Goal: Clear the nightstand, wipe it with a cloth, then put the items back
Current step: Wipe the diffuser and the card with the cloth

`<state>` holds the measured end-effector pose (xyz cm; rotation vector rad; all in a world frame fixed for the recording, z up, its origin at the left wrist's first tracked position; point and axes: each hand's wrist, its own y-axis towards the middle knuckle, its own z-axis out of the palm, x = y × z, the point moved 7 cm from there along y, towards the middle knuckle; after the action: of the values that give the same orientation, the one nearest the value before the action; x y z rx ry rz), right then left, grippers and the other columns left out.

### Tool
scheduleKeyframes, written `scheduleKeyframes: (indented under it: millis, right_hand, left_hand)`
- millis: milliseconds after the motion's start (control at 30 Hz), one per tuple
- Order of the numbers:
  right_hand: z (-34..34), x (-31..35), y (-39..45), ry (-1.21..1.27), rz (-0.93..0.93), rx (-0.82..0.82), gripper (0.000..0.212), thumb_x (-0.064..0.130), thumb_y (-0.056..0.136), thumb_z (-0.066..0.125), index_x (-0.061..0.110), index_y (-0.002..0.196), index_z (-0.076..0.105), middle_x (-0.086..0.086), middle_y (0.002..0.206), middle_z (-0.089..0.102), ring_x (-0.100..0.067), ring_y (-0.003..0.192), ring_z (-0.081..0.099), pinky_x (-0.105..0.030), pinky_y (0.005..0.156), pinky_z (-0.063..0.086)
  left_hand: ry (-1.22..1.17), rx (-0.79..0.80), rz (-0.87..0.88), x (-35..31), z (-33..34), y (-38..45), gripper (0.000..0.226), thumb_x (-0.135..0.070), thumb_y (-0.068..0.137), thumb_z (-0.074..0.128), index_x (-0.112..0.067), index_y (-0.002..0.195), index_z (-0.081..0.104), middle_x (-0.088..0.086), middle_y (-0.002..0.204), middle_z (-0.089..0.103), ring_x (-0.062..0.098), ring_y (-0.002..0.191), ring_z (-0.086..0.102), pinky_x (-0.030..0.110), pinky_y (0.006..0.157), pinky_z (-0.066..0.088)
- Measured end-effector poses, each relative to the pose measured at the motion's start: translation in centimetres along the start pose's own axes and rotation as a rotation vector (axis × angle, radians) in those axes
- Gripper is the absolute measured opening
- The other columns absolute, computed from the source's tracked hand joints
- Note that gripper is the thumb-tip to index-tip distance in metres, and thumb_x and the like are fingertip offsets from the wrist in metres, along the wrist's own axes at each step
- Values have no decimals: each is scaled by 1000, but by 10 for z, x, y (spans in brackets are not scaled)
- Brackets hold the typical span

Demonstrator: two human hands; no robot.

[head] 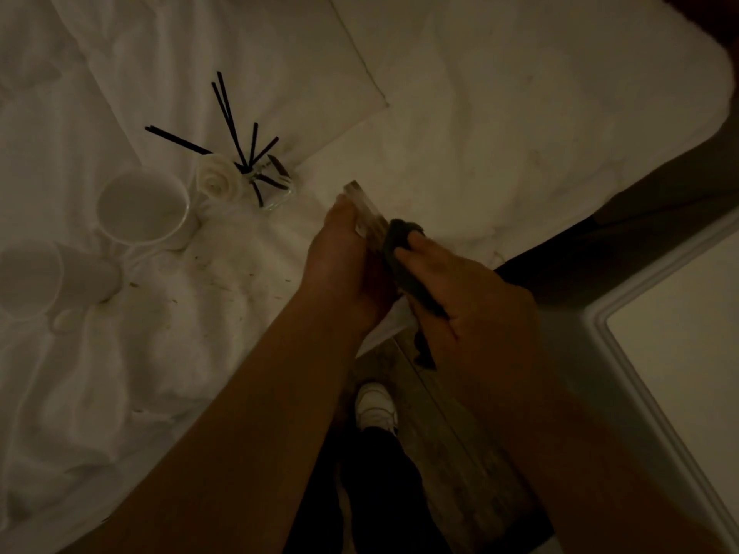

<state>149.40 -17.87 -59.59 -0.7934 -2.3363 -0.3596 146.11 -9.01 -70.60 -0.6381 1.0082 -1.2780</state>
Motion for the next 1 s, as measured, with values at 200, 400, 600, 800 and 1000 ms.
scheduleKeyframes:
  millis: [200,400,600,800,1000]
  right_hand:
    - [-10,-27,2,113,268,33,38,46,86,54,26,118,58,6,75,64,-13,63,63,-36,55,56]
    - [-1,-48,65,-121,237,114,73,58,85,59,39,146,23,-5,101,67,-27,82,64,-43,70,55]
    - [16,-44,136,-299,21,212,18,39,90,59,28,102,64,3,80,60,-19,68,53,-29,56,41]
    - [31,-43,172,-366,-39,180,14,31,90,59,28,102,65,-9,85,64,-33,72,59,-32,56,42]
    - [52,-54,185,-308,27,156,19,33,92,56,28,109,63,-10,94,67,-34,81,62,-37,64,49]
  left_hand:
    - [-83,67,142,-27,7,6,44,-48,96,45,-13,118,59,12,113,66,27,104,63,46,94,48]
    - [-79,37,207,-28,18,12,54,-29,94,56,-10,140,36,22,135,51,38,120,54,56,99,45]
    - [-194,30,279,-43,25,22,51,-24,95,55,-11,140,35,23,136,50,38,121,53,56,100,44]
    - [101,-4,344,-52,18,12,63,-18,95,53,-30,148,22,7,134,51,21,114,55,38,89,50]
    - [225,26,390,-64,5,6,59,-10,95,49,-19,148,25,6,151,34,21,130,42,28,80,48]
